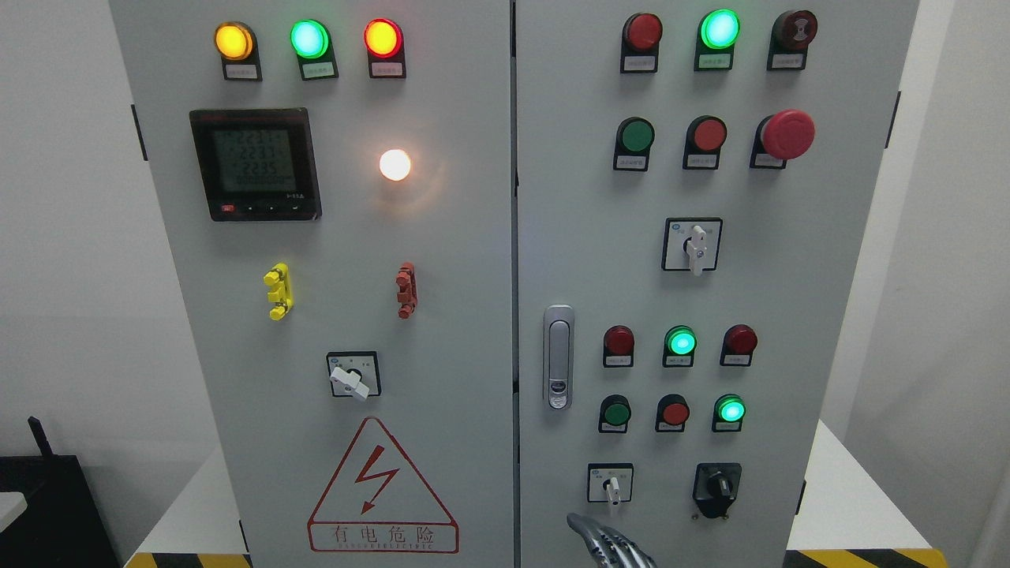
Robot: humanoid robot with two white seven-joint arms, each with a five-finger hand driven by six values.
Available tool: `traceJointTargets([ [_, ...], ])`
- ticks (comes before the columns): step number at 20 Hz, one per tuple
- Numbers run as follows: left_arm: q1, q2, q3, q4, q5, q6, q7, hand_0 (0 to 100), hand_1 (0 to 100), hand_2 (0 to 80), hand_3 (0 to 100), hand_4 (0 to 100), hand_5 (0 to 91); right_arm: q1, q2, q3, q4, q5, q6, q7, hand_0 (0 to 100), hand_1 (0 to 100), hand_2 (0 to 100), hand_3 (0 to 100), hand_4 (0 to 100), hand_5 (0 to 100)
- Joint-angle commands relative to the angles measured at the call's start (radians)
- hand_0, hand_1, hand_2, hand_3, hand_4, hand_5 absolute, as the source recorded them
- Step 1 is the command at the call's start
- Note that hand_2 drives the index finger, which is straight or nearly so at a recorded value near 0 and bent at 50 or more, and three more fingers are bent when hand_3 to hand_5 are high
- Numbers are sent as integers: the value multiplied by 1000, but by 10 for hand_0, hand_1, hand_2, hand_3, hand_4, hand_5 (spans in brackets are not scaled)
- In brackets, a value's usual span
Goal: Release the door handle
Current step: 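Raise the right hand up toward the silver latch handle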
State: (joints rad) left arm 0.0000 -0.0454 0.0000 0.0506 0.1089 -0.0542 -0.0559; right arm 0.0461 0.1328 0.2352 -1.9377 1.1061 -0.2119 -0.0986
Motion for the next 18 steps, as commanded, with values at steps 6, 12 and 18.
traceJointTargets([
  [6, -26, -1, 17, 0, 0, 0, 1, 120, 389, 0, 0, 0, 0, -152, 7, 29, 29, 248, 166, 65, 338, 211, 0, 840, 864, 1000],
  [12, -26, -1, 17, 0, 0, 0, 1, 120, 389, 0, 0, 0, 0, -198, 8, 44, 39, 276, 242, 114, 335, 203, 0, 903, 908, 1000],
  [18, -26, -1, 17, 0, 0, 0, 1, 120, 389, 0, 0, 0, 0, -221, 10, 64, 55, 299, 307, 141, 336, 191, 0, 917, 913, 1000],
])
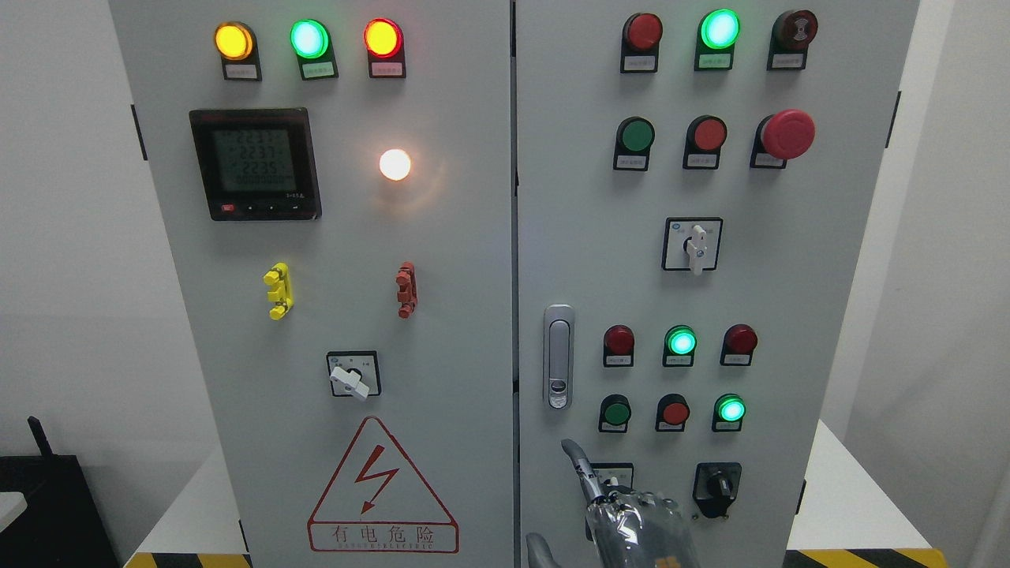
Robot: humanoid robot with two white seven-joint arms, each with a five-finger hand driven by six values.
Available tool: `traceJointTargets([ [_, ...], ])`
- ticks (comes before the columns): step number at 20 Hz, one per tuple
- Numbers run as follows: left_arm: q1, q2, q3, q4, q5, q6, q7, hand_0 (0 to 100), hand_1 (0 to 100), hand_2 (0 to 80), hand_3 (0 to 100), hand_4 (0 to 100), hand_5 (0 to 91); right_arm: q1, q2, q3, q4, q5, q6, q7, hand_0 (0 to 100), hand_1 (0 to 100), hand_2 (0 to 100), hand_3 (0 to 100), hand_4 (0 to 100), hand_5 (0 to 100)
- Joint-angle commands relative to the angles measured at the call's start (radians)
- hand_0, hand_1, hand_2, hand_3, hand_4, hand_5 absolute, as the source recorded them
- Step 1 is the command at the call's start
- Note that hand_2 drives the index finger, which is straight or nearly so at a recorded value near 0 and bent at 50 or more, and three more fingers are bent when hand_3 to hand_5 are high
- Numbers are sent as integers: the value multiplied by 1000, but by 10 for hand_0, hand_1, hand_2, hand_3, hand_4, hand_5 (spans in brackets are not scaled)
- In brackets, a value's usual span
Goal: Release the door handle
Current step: 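Raise the right hand up toward the silver latch handle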
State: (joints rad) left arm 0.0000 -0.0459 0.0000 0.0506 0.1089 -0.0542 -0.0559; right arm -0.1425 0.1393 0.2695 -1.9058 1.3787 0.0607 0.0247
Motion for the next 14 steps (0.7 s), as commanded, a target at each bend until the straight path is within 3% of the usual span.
traceJointTargets([
  [1, -26, 0, 17, 0, 0, 1, 1, 120, 389, 0, 0, 0, 0, -40, 3, 36, 27, 26, 53, 21, 336, 190, 0, 913, 909, 1000],
  [9, -26, 0, 17, 0, 0, 1, 1, 120, 389, 0, 0, 0, 0, -92, 8, 46, 54, 37, 105, 26, 347, 175, 0, 874, 882, 1000],
  [14, -26, 0, 17, 0, 0, 1, 1, 120, 389, 0, 0, 0, 0, -104, 8, 53, 67, 45, 125, 58, 353, 169, 0, 873, 873, 1000],
])
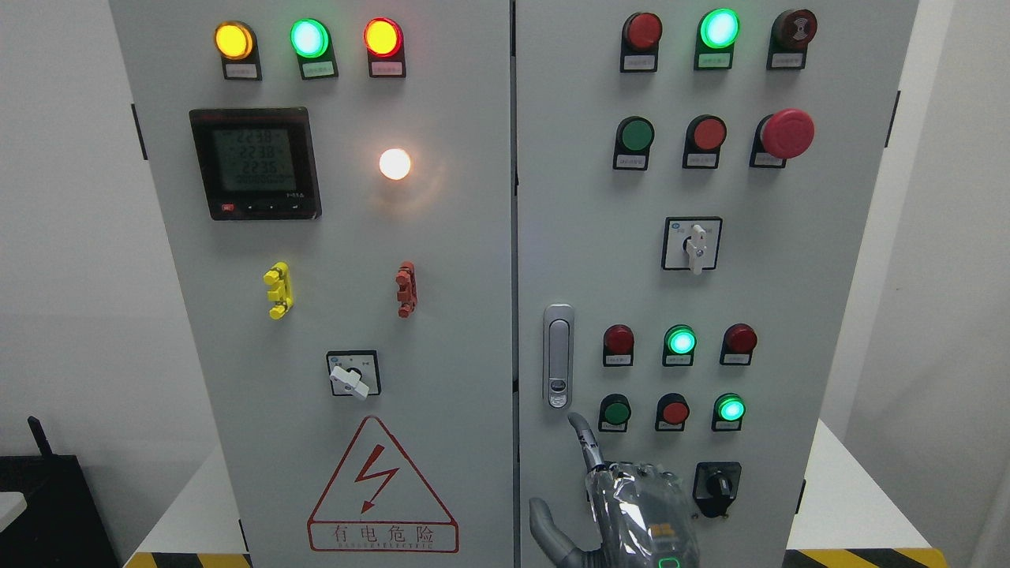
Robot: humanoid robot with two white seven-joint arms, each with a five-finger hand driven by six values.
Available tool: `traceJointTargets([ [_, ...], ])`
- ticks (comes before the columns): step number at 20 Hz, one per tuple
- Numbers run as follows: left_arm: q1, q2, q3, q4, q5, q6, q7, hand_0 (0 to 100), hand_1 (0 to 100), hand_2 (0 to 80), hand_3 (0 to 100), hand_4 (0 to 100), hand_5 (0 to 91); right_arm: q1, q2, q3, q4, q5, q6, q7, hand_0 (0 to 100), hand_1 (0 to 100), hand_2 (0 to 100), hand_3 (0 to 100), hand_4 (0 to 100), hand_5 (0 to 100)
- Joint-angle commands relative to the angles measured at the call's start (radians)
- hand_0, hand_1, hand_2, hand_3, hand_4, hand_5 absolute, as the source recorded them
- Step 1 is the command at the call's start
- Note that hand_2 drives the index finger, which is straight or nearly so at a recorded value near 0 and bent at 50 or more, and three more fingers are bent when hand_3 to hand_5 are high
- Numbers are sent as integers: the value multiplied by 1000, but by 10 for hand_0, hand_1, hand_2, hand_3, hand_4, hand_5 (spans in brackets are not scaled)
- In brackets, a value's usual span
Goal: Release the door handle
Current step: 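Raise the right hand up toward the silver latch handle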
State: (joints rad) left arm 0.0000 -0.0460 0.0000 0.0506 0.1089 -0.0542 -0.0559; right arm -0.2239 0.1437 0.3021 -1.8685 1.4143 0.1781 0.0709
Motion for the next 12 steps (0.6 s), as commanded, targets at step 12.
traceJointTargets([
  [12, -26, 0, 17, 0, 0, 1, 1, 120, 389, 0, 0, 0, 0, -60, 4, 17, 51, 8, 8, 13, 362, 162, 0, 870, 864, 1000],
])
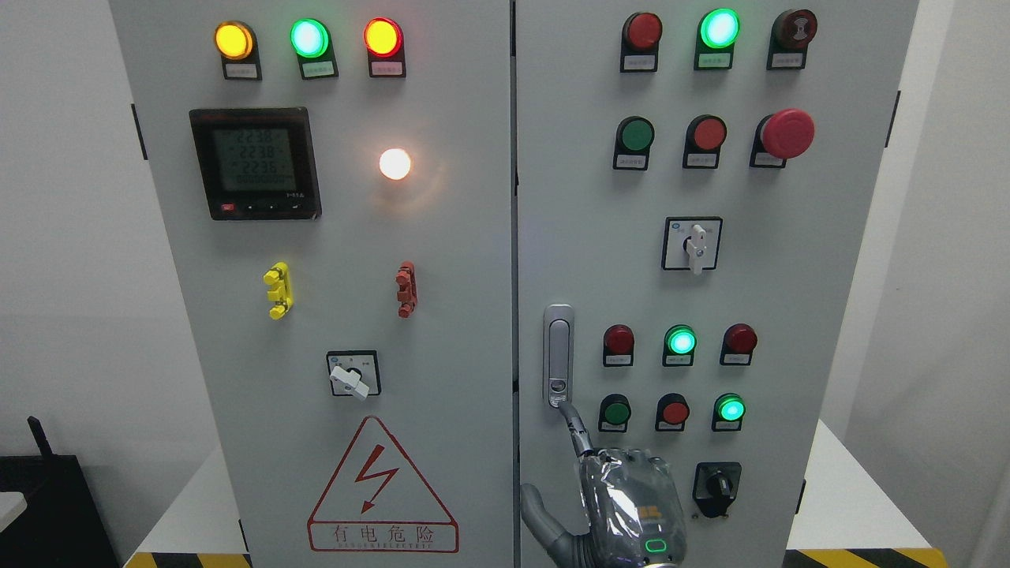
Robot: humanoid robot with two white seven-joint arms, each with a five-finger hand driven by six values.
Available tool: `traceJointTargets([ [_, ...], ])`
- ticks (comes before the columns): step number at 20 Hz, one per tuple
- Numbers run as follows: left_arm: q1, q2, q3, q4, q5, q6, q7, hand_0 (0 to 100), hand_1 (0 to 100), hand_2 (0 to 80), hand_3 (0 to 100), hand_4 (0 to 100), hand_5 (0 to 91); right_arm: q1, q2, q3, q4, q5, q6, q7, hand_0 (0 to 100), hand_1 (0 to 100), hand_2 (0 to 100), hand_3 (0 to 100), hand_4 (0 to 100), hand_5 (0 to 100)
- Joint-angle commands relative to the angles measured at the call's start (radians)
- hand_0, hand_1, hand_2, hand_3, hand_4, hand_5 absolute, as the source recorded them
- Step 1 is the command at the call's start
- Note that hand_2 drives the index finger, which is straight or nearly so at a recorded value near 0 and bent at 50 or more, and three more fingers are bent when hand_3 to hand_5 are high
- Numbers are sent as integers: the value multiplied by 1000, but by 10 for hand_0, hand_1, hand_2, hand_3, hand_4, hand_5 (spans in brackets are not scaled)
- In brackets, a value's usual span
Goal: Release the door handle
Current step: 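Raise the right hand up toward the silver latch handle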
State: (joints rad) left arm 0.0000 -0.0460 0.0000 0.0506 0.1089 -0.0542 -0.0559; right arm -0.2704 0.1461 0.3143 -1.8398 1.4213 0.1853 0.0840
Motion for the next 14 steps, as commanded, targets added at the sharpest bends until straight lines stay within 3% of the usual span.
traceJointTargets([
  [1, -26, 0, 17, 0, 0, 1, 1, 120, 389, 0, 0, 0, 0, -16, 1, 5, 25, 1, 2, 0, 363, 162, 0, 870, 862, 1000],
  [14, -26, 0, 17, 0, 0, 1, 1, 120, 389, 0, 0, 0, 0, -9, 1, 2, 39, 1, 16, 3, 370, 162, 0, 869, 859, 1000],
])
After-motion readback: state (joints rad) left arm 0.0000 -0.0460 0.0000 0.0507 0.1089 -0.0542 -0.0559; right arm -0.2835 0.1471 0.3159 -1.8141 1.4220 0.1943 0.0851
